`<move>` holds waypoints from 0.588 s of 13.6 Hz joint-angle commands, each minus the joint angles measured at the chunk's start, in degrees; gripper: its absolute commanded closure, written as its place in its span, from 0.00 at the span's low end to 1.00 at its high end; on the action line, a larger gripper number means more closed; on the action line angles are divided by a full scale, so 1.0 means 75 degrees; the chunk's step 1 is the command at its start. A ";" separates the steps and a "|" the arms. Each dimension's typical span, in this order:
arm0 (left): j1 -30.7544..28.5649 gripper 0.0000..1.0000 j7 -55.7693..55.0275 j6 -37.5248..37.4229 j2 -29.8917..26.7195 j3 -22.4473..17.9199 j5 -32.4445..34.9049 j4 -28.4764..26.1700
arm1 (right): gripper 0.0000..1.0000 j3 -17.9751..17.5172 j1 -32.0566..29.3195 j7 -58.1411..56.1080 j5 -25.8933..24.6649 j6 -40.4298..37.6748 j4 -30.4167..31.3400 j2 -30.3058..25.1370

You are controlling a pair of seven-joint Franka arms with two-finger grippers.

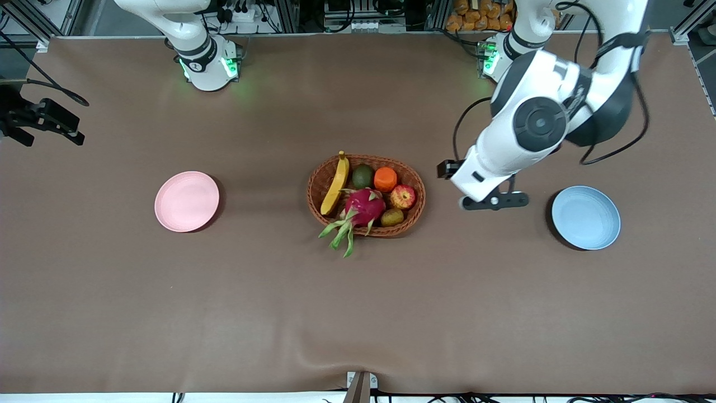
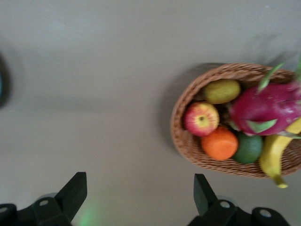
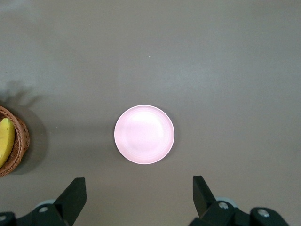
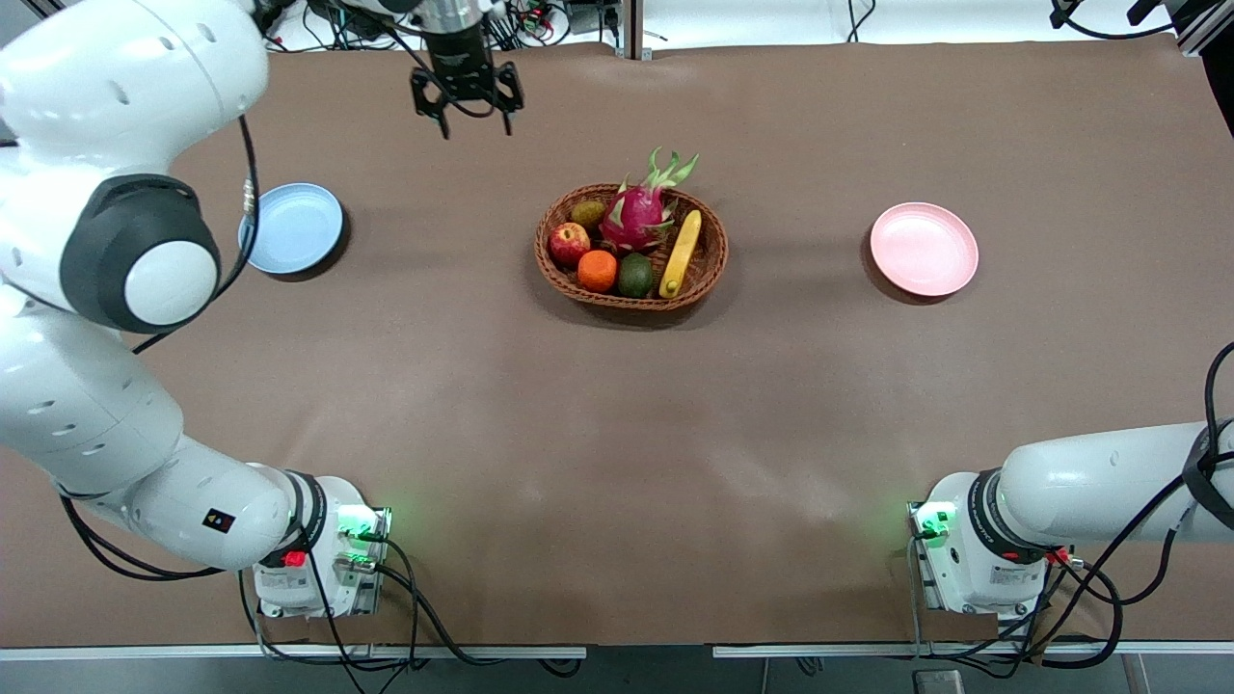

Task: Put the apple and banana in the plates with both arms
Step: 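Move the left gripper from the blue plate toward the fruit basket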

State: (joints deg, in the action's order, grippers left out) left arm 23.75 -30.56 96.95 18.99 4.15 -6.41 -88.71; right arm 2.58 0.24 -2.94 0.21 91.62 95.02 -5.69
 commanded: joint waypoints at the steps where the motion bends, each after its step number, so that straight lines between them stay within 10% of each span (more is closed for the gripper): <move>1: 0.0265 0.00 -0.0330 0.0536 0.0397 -0.0049 -0.0211 0.0039 | 0.00 -0.0004 -0.0067 -0.0089 -0.0005 -0.0099 -0.0189 0.0091; 8: 0.0863 0.00 -0.1044 0.1626 0.1451 -0.0061 -0.0130 0.0027 | 0.00 0.0008 -0.0079 -0.0089 -0.0005 -0.0099 -0.0189 0.0102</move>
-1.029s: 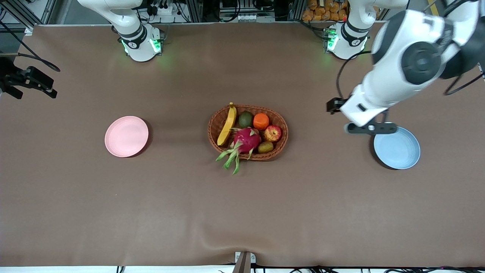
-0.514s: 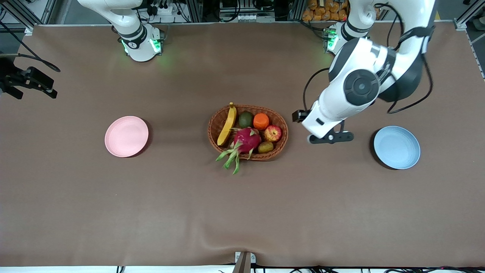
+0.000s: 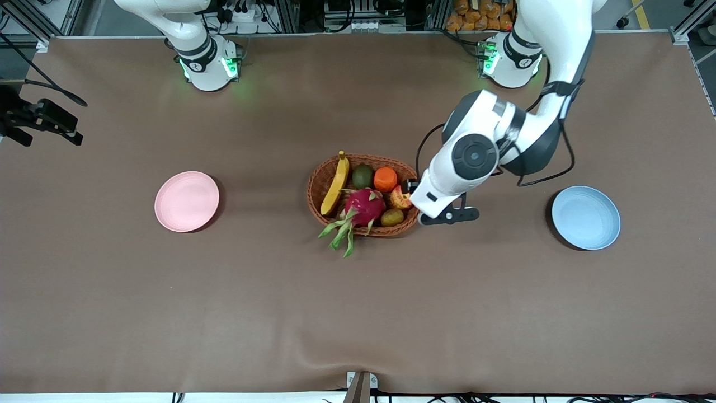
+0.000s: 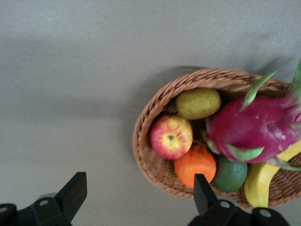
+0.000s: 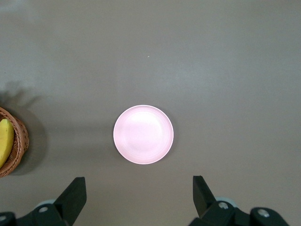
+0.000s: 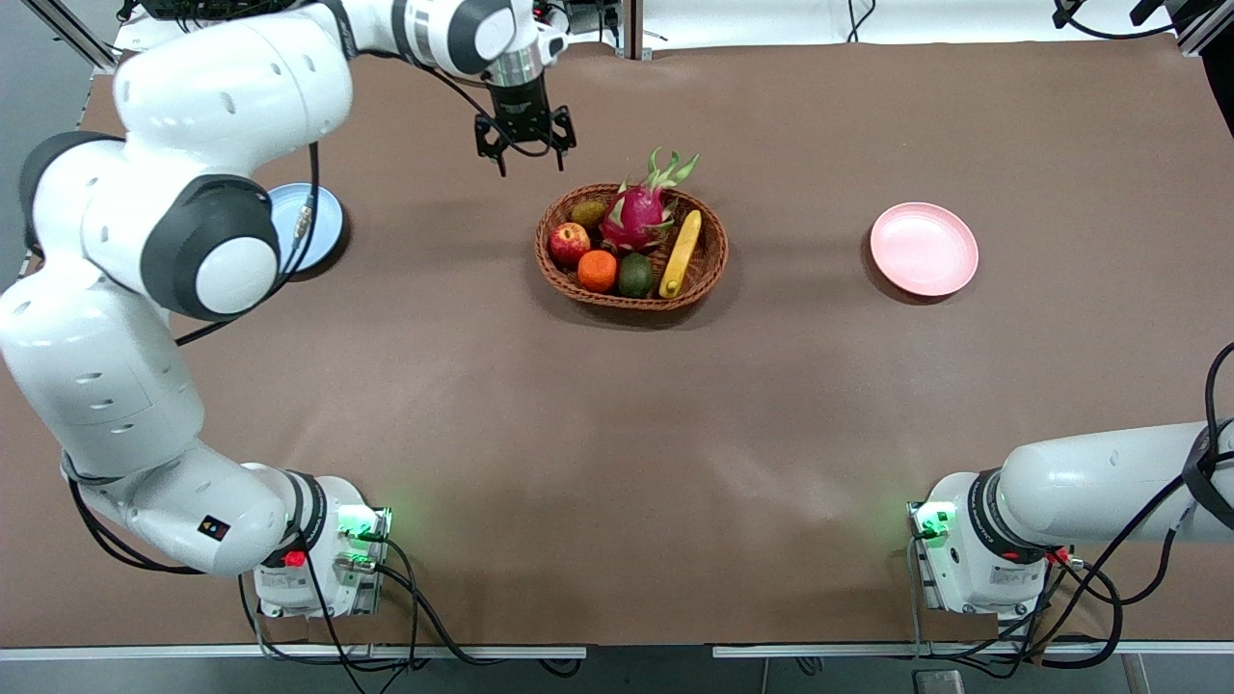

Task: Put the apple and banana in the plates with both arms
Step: 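Lower the left gripper over the red apple in the basket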

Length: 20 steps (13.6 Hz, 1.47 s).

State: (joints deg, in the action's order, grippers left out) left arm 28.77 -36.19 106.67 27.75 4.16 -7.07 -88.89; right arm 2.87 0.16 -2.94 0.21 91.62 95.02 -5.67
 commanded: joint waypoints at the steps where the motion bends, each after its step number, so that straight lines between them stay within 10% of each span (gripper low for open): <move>1: 0.0207 0.00 -0.0400 0.0611 0.0470 -0.0062 -0.0030 0.0051 | 0.00 -0.0031 -0.0056 -0.0089 -0.0005 -0.0099 -0.0188 0.0100; 20: 0.0619 0.00 -0.1480 0.1669 0.0870 -0.0074 0.0228 -0.0734 | 0.00 -0.0031 -0.0079 -0.0089 -0.0005 -0.0099 -0.0188 0.0100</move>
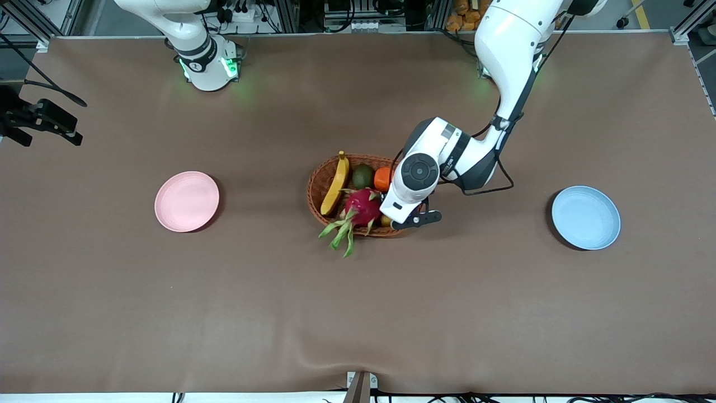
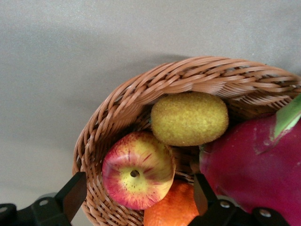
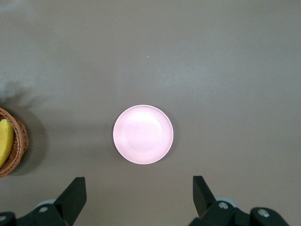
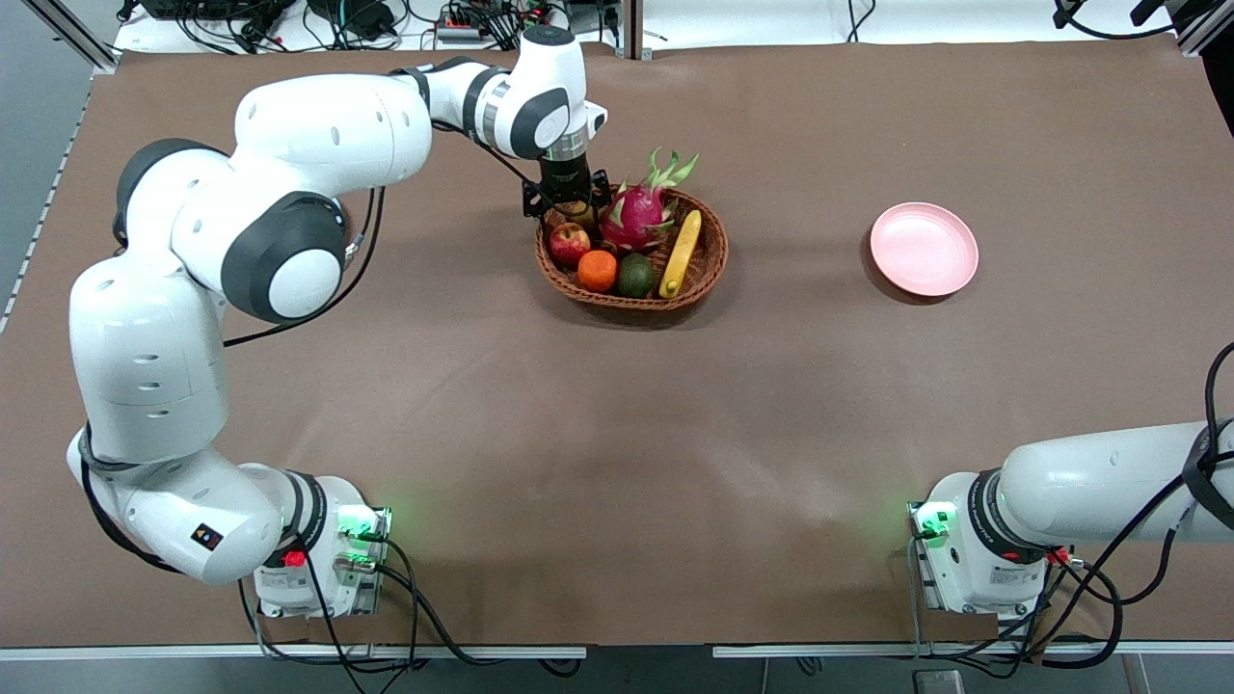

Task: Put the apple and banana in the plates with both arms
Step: 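Lower the left gripper over the red apple in the basket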

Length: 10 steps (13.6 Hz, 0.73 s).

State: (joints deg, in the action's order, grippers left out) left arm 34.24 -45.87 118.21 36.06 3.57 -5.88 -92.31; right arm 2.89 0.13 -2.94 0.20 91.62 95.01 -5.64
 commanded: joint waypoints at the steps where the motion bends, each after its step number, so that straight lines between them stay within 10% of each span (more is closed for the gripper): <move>1: -0.0124 0.00 -0.0189 0.0130 -0.0214 0.0004 0.0058 -0.0289 | 0.00 -0.0033 -0.0076 -0.0089 -0.0003 -0.0099 -0.0188 0.0096; 10: -0.0019 0.00 -0.0177 0.0353 -0.0050 0.0004 -0.0212 -0.0266 | 0.00 -0.0033 -0.0111 -0.0077 -0.0120 -0.0591 -0.0176 0.0365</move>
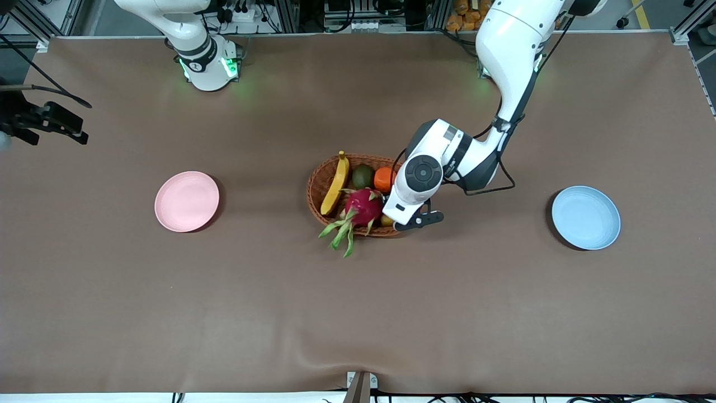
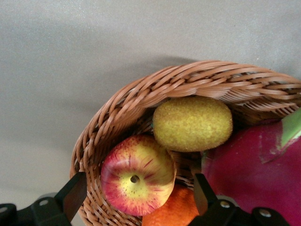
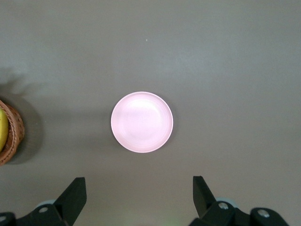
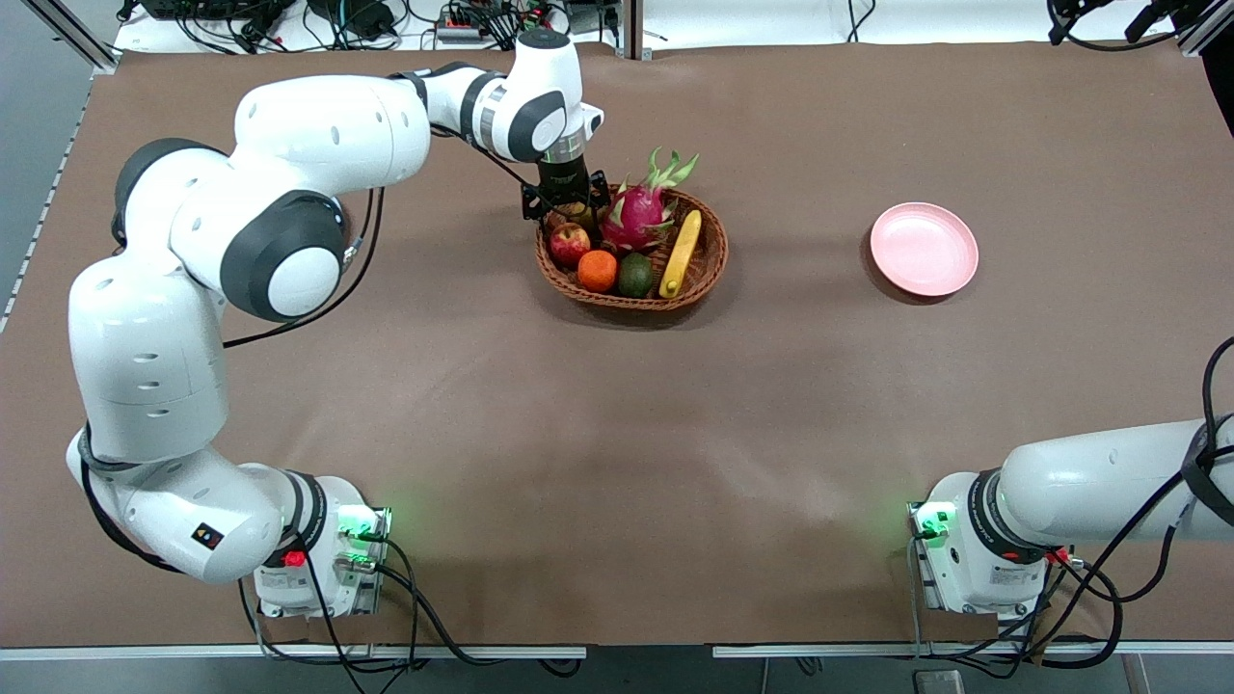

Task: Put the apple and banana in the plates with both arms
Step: 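Lower the left gripper over the red apple in the basket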

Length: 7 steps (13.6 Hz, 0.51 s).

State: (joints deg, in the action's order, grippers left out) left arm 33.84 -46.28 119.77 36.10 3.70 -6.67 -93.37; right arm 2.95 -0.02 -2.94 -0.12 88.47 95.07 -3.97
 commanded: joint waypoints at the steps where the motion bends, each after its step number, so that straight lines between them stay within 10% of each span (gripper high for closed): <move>1: 0.0035 0.00 -0.0134 0.0144 -0.0010 -0.0013 -0.0107 -0.0125 | 0.00 -0.0042 -0.0090 -0.0077 -0.0078 -0.0171 -0.0184 0.0142; 7: 0.0059 0.00 -0.0134 0.0284 0.0155 -0.0001 -0.0107 -0.0078 | 0.00 -0.0042 -0.0126 -0.0077 -0.0078 -0.0171 -0.0184 0.0236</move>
State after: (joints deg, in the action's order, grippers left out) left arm 33.86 -46.28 120.62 36.59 3.81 -6.67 -93.94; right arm 3.05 -0.27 -2.94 -0.23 88.16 95.07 -2.77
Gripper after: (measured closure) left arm 0.000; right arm 0.000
